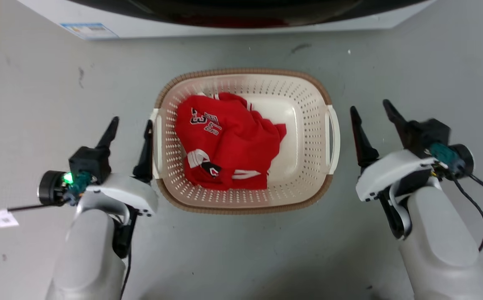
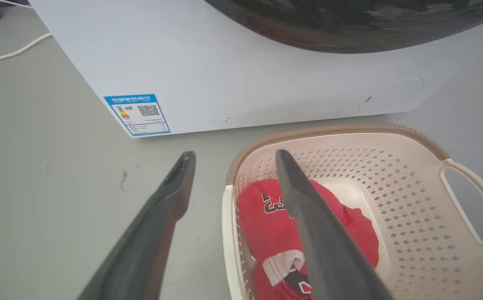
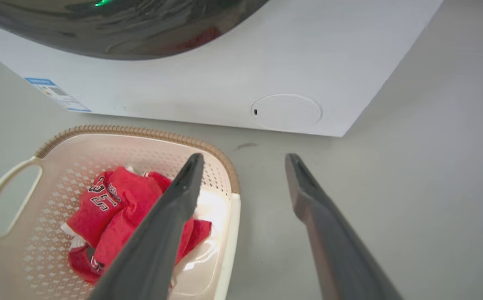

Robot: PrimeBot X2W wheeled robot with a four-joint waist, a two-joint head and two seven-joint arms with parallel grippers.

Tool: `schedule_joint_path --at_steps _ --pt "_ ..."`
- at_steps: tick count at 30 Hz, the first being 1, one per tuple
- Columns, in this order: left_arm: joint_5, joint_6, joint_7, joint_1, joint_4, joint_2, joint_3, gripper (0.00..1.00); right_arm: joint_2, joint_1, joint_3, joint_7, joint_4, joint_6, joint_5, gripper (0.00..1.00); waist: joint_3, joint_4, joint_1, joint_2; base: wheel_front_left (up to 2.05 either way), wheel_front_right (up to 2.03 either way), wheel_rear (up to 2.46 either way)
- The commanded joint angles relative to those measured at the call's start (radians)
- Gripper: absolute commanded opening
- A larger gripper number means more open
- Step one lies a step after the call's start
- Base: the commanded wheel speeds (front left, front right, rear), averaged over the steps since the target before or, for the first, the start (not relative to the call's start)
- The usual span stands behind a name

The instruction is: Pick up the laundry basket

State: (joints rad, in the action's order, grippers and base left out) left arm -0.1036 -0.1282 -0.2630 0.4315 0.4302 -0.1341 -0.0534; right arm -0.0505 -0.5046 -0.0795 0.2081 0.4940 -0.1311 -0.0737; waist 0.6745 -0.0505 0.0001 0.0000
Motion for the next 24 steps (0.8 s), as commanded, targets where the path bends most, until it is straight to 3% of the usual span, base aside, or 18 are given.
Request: schedule_joint_path --at_steps 1,15,24 --pt "-0.02 0.0 -0.003 0.038 0.068 -0.021 0.008 1.0 0.001 -0.052 -0.019 -0.014 0.057 0.0 0.002 1.0 0.058 -0.02 -0.0001 0.0 0.0 0.0 0.0" --pt "-0.189 -0.001 0.03 0.347 0.472 -0.122 -0.311 1.0 0.001 -0.336 -0.124 -0.104 0.463 0.001 -0.113 1.0 0.193 0.004 -0.0001 0.0 0.0 0.0 0.0" --pt "-0.39 -0.001 0.224 0.467 0.556 -0.147 -0.522 1.0 0.0 -0.453 -0.207 -0.215 0.628 0.001 -0.184 1.0 0.221 0.02 -0.0001 0.0 0.0 0.0 0.0"
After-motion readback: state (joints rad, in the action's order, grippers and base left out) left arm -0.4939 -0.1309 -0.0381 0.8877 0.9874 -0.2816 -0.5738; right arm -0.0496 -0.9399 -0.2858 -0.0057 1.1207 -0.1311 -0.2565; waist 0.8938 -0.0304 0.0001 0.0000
